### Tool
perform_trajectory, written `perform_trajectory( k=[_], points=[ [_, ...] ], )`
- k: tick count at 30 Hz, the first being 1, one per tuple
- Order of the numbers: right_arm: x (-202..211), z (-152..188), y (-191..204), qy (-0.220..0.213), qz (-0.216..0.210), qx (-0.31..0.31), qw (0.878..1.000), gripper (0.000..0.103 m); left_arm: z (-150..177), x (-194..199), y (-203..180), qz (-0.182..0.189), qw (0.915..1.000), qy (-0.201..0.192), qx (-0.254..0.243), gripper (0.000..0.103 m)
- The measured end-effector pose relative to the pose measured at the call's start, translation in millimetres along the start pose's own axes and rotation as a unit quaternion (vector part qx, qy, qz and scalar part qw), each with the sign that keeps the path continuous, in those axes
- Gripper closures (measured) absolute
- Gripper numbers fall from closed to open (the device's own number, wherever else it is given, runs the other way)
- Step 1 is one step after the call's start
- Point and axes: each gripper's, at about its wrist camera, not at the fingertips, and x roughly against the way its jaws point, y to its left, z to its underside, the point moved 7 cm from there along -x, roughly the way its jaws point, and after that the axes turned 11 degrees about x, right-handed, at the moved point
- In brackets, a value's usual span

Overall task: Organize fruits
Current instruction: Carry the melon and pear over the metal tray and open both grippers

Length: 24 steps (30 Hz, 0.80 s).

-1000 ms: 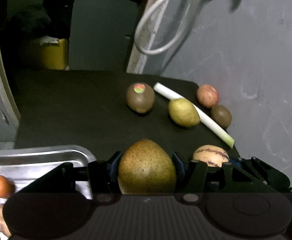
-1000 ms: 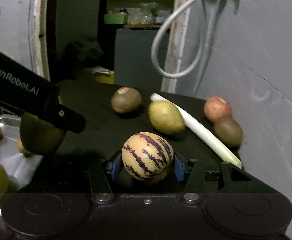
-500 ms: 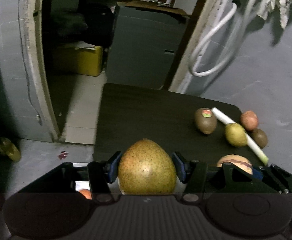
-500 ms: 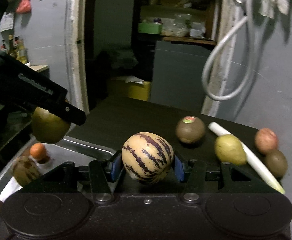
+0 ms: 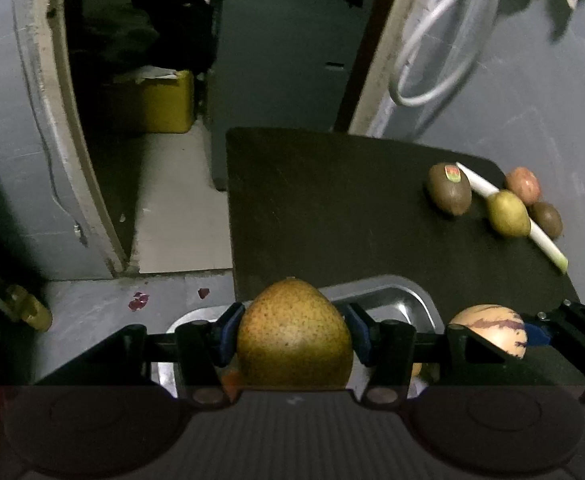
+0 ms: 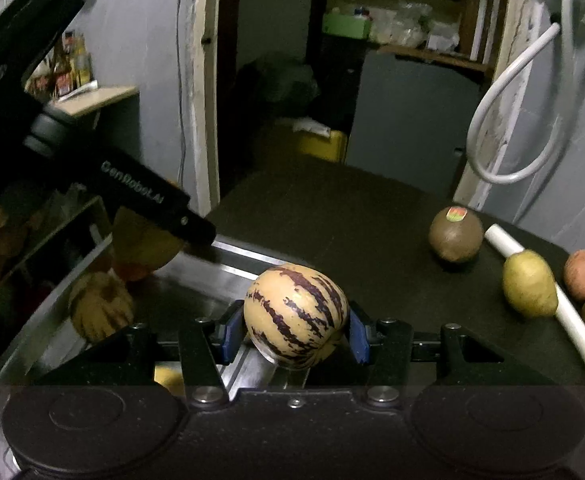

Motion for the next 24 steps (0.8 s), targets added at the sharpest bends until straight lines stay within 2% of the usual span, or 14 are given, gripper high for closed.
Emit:
perform_trajectory(
  k=[10, 24],
  points=[
    [0.5, 12.2, 13.2, 0.028, -0.027, -0.014, 0.999, 0.050, 15.2, -8.0, -19.2, 0.014, 0.9979, 0.022, -0.059, 0.044],
    [7.0, 12.3, 11.9, 0.062, -0.059, -0.036, 0.996, 0.049, 12.9, -17.0, -19.1, 0.017, 0.9971, 0.033, -0.067, 0.044]
  ],
)
